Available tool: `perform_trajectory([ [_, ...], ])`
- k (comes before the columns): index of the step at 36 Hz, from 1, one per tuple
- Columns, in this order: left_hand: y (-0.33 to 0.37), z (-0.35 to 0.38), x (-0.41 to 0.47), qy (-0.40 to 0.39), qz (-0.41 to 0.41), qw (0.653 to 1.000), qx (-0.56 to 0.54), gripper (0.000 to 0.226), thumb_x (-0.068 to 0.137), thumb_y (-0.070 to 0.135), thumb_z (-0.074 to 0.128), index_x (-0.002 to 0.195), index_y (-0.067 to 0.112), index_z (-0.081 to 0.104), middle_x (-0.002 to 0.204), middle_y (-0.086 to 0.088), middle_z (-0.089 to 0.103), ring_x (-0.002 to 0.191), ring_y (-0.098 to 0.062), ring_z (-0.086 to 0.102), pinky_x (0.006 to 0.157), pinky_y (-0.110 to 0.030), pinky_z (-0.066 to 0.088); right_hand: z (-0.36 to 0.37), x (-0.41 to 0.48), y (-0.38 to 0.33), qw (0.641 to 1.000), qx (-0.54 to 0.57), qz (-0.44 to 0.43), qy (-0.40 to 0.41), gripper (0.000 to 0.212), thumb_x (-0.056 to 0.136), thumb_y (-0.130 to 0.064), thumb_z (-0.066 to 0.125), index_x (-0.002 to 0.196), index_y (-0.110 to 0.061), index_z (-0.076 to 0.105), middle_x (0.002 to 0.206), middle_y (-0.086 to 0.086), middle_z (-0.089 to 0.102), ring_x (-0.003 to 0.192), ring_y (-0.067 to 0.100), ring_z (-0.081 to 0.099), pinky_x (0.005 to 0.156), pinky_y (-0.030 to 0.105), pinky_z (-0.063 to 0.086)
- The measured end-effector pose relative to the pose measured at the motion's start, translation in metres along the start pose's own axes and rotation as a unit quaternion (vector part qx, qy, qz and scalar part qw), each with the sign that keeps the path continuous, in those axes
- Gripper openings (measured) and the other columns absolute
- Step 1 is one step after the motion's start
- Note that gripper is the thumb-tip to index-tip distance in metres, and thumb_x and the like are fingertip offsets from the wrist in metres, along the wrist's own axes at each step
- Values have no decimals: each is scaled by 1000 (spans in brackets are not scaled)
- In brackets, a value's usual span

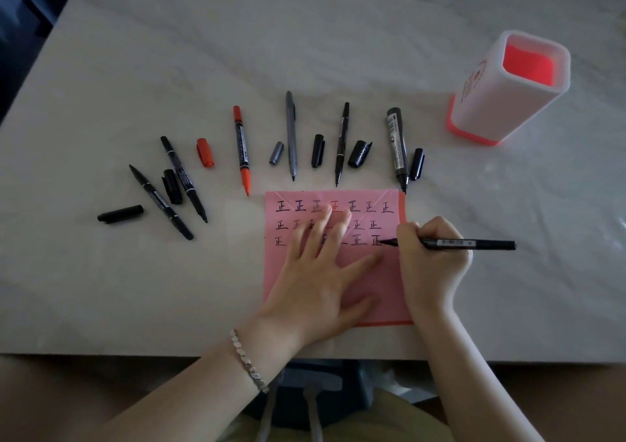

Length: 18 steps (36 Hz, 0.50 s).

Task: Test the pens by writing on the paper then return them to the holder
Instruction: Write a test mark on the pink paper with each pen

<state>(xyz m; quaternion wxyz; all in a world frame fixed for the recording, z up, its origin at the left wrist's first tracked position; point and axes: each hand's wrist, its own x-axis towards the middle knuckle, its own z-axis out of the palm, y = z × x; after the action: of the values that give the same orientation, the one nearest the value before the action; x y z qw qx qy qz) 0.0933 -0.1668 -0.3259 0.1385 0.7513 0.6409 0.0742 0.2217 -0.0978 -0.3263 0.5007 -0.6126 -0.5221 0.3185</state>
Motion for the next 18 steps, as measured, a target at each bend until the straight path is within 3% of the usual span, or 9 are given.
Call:
perform_trajectory([
  [4, -1, 0, 0, -7, -1, 1000, -1, 51, 83, 62, 36, 129, 42, 42, 150, -18, 23, 140, -38, 6, 109, -50, 5, 1, 2, -2, 999, 40, 2, 28, 36, 80, -5, 61, 53, -19, 43, 43, -12, 49, 44, 0, 44, 50, 9, 34],
  [7, -1, 0, 1, -13, -1, 1000, -6, 51, 82, 62, 38, 128, 42, 44, 150, -18, 24, 140, -38, 8, 108, -51, 8, 0, 4, -7, 996, 72, 25, 48, 30, 83, -6, 62, 63, -19, 45, 53, -3, 49, 45, -1, 47, 50, 11, 38],
  [10, -1, -1, 0, -14, -3, 1000, -8, 50, 82, 63, 37, 127, 43, 42, 151, -16, 22, 140, -36, 4, 108, -51, 7, -3, 9, -10, 992, 90, 72, 54, 30, 82, -12, 65, 62, -19, 43, 57, 9, 47, 49, 12, 46, 51, 23, 39],
  [13, -1, -2, 0, -34, -6, 999, -8, 48, 81, 64, 35, 124, 44, 42, 150, -15, 24, 139, -35, 4, 110, -53, 10, -12, 19, -13, 987, 103, 111, 53, 29, 81, -13, 66, 62, -20, 45, 61, 6, 47, 57, 17, 44, 55, 28, 38],
  [15, 1, -5, 1, -34, 2, 999, -13, 48, 81, 66, 35, 124, 45, 41, 152, -13, 21, 140, -31, -3, 112, -49, 1, -20, 28, -16, 985, 103, 130, 36, 21, 81, -13, 66, 69, -19, 49, 61, 2, 51, 52, 10, 47, 53, 22, 39],
  [18, 2, -14, 4, -61, -14, 995, -82, 51, 81, 64, 42, 130, 50, 31, 153, 6, -8, 132, -11, -30, 109, -41, -18, -31, 42, -18, 984, 95, 149, -2, 15, 83, -13, 64, 73, -17, 54, 47, -8, 52, 39, 2, 44, 43, 13, 36],
])
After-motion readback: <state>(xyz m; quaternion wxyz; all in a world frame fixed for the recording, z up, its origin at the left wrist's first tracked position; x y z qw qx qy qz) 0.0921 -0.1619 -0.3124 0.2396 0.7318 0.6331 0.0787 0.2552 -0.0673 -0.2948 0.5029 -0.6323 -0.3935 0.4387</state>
